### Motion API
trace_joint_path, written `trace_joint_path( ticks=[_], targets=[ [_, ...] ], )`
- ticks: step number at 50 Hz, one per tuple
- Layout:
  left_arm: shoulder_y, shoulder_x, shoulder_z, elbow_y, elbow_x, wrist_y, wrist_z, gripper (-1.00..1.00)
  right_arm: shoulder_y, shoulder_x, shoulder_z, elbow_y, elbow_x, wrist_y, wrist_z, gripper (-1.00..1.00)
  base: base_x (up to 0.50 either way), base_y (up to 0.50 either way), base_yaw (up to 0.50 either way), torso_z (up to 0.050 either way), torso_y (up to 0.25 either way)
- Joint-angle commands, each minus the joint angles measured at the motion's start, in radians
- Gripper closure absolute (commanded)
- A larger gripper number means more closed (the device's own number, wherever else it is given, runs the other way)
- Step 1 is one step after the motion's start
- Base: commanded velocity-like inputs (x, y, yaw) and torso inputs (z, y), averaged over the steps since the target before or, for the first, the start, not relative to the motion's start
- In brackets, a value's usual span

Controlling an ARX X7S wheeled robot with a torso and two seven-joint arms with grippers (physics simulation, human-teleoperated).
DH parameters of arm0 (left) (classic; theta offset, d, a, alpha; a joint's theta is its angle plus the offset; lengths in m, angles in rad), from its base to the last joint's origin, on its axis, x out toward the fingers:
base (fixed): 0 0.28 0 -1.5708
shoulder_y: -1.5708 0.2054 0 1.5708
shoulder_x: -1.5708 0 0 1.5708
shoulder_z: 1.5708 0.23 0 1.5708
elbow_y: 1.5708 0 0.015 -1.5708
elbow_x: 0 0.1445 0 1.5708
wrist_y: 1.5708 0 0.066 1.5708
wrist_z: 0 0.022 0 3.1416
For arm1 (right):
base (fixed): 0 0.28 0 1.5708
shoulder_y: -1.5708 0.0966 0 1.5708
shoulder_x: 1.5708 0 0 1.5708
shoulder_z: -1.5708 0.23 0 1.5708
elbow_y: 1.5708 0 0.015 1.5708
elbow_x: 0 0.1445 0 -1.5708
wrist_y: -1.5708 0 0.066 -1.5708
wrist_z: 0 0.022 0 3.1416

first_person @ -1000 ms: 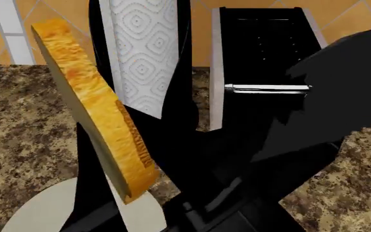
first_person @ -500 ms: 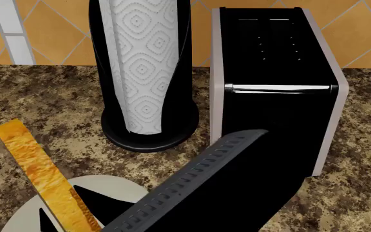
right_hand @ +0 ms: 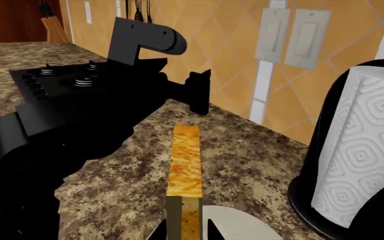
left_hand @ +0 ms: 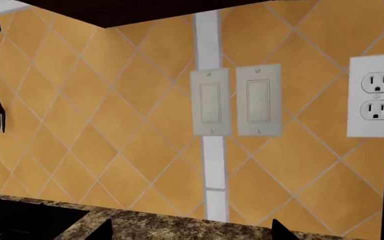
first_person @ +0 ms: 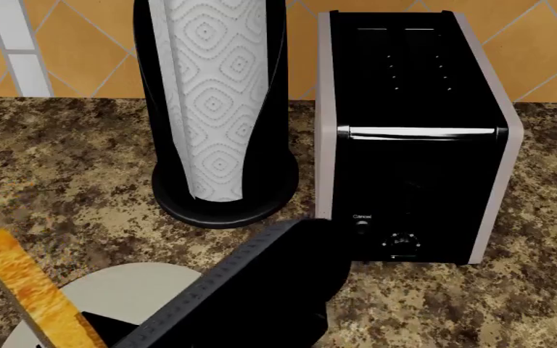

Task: Place the toasted item on a plate.

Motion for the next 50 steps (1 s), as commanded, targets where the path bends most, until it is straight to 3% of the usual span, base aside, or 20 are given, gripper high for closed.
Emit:
trace_joint_path(
  ticks=[1, 13, 50],
  targets=[
    [0.011, 0.001, 0.002, -0.016, -0.002, 0.021, 0.003, -1.0, -0.05, -0.02, 0.0, 0.033, -0.084, 0.06, -0.074, 1.0, 0.0, 0.0, 0.0, 0.0, 0.0],
    [0.021, 0.0, 0.002, -0.018, -0.004, 0.03, 0.002, -1.0, -0.123, -0.039, 0.013, 0.124, -0.227, 0.147, -0.222, 1.0, 0.0, 0.0, 0.0, 0.0, 0.0],
    [0.038, -0.005, -0.002, -0.015, -0.019, 0.042, 0.002, -1.0, -0.253, -0.098, -0.015, 0.192, -0.478, 0.216, -0.45, 1.0, 0.0, 0.0, 0.0, 0.0, 0.0]
  ],
)
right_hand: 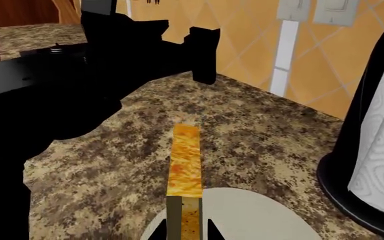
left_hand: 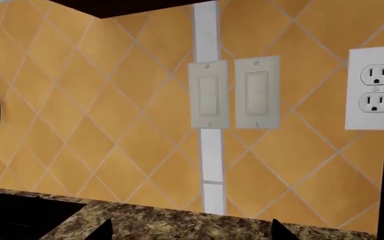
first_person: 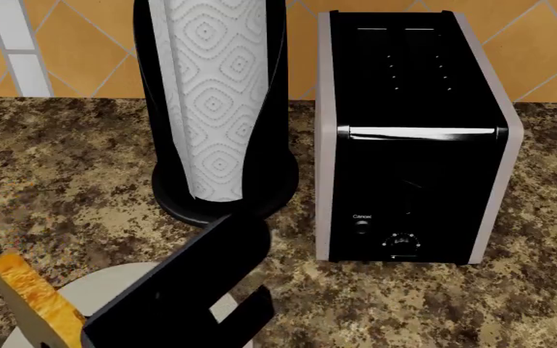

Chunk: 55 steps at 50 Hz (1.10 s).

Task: Place the toasted item on a plate.

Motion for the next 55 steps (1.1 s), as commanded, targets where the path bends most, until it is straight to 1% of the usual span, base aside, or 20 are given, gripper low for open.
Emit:
trace_joint_path(
  ticks=[1, 40, 41, 42, 43, 55],
  targets=[
    [0.002, -0.004, 0.004, 0.0, -0.005, 0.005, 0.004, -1.0, -0.033, -0.009, -0.009, 0.018, -0.071, 0.022, -0.061, 1.0, 0.0, 0.0, 0.0, 0.0, 0.0],
    [0.002, -0.004, 0.004, 0.0, -0.005, 0.005, 0.004, -1.0, -0.033, -0.009, -0.009, 0.018, -0.071, 0.022, -0.061, 1.0, 0.0, 0.0, 0.0, 0.0, 0.0],
    [-0.02, 0.151, -0.044, 0.014, 0.361, -0.035, 0.289, -1.0, -0.032, 0.024, -0.055, 0.016, -0.37, -0.028, -0.224, 1.0, 0.0, 0.0, 0.0, 0.0, 0.0],
    [-0.023, 0.153, -0.047, 0.014, 0.359, -0.044, 0.288, -1.0, -0.019, 0.023, -0.058, 0.018, -0.22, -0.032, -0.086, 1.0, 0.0, 0.0, 0.0, 0.0, 0.0],
    [-0.023, 0.153, -0.046, 0.014, 0.358, -0.046, 0.289, -1.0, -0.018, 0.022, -0.06, 0.019, -0.094, -0.031, -0.088, 1.0, 0.0, 0.0, 0.0, 0.0, 0.0],
    [-0.021, 0.156, -0.048, 0.0, 0.352, -0.033, 0.283, -1.0, -0.023, 0.01, -0.071, 0.066, -0.171, -0.023, -0.169, 1.0, 0.0, 0.0, 0.0, 0.0, 0.0]
  ],
)
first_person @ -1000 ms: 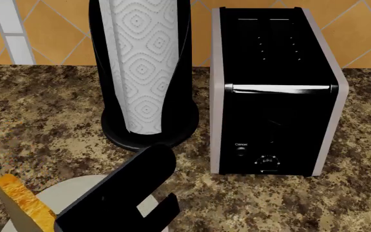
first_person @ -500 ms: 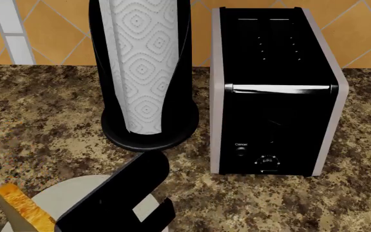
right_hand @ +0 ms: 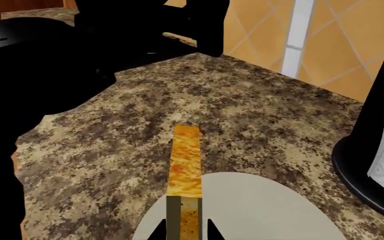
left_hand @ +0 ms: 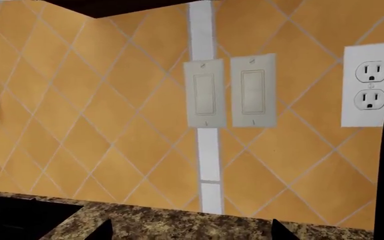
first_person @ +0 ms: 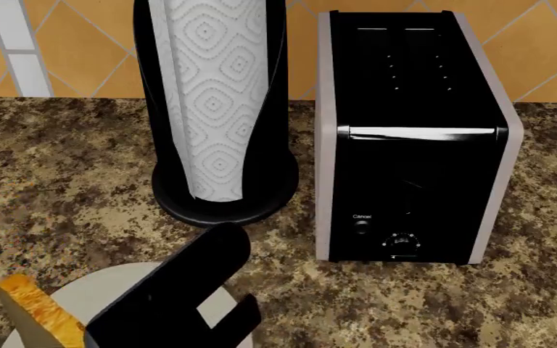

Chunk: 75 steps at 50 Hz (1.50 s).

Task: Place the toasted item on a plate.

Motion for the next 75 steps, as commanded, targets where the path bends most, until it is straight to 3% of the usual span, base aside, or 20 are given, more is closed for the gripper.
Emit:
trace_joint_path(
  ticks=[1, 48, 75],
  targets=[
    [-0.008, 0.044, -0.018, -0.006, 0.089, -0.01, 0.064, -1.0, 0.033, 0.005, -0.009, 0.015, 0.006, -0.024, 0.006, 1.0, 0.0, 0.0, 0.0, 0.0, 0.0],
    [0.013, 0.041, -0.013, -0.013, 0.071, 0.01, 0.046, -1.0, -0.046, -0.048, -0.097, 0.279, -0.321, -0.133, -0.354, 1.0, 0.0, 0.0, 0.0, 0.0, 0.0],
    [0.016, 0.039, -0.016, -0.022, 0.058, 0.021, 0.037, -1.0, -0.062, -0.059, -0.171, 0.345, -0.412, -0.161, -0.425, 1.0, 0.0, 0.0, 0.0, 0.0, 0.0]
  ],
)
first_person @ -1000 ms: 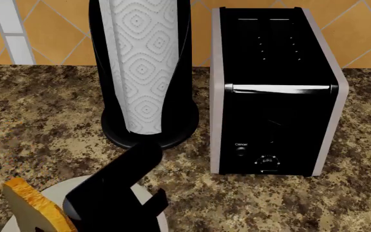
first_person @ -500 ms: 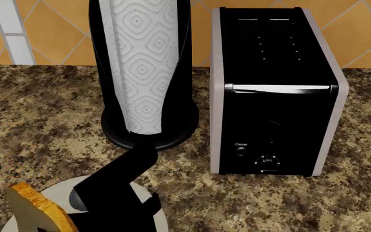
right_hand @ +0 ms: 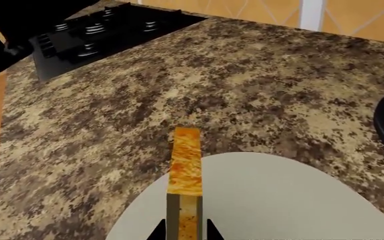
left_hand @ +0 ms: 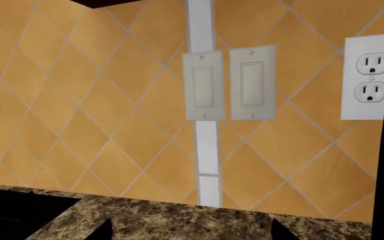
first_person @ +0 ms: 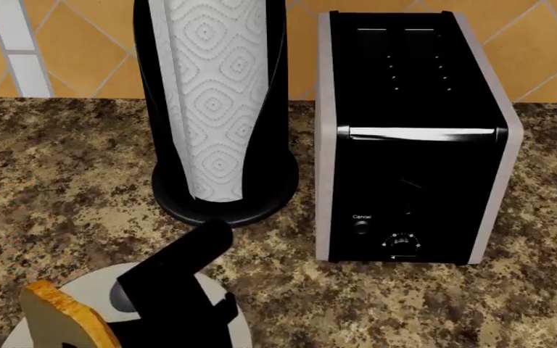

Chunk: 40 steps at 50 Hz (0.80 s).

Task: Place the toasted item on a plate.

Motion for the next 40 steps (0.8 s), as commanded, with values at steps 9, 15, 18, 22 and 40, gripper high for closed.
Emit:
trace_joint_path(
  ticks=[9, 15, 18, 22, 40],
  targets=[
    [-0.006, 0.002, -0.002, -0.009, -0.004, 0.0, -0.01, -1.0, 0.023, 0.007, -0.039, 0.013, 0.024, -0.015, 0.06, -1.0, 0.0, 0.0, 0.0, 0.0, 0.0],
    [-0.005, 0.0, -0.001, -0.011, -0.007, 0.002, -0.012, -1.0, 0.026, 0.009, -0.039, 0.008, 0.029, -0.015, 0.066, -1.0, 0.0, 0.0, 0.0, 0.0, 0.0],
    [-0.004, 0.0, -0.001, -0.009, -0.008, 0.0, -0.013, -1.0, 0.03, 0.013, -0.035, -0.003, 0.036, -0.013, 0.076, -1.0, 0.0, 0.0, 0.0, 0.0, 0.0],
    [-0.004, -0.001, -0.001, -0.008, -0.009, -0.001, -0.015, -1.0, 0.035, 0.017, -0.032, -0.018, 0.043, -0.008, 0.088, -1.0, 0.0, 0.0, 0.0, 0.0, 0.0],
    [-0.002, -0.002, 0.008, 0.001, -0.015, -0.006, -0.022, -1.0, 0.078, 0.071, 0.022, -0.108, 0.101, 0.007, 0.167, -1.0, 0.0, 0.0, 0.0, 0.0, 0.0]
  ],
)
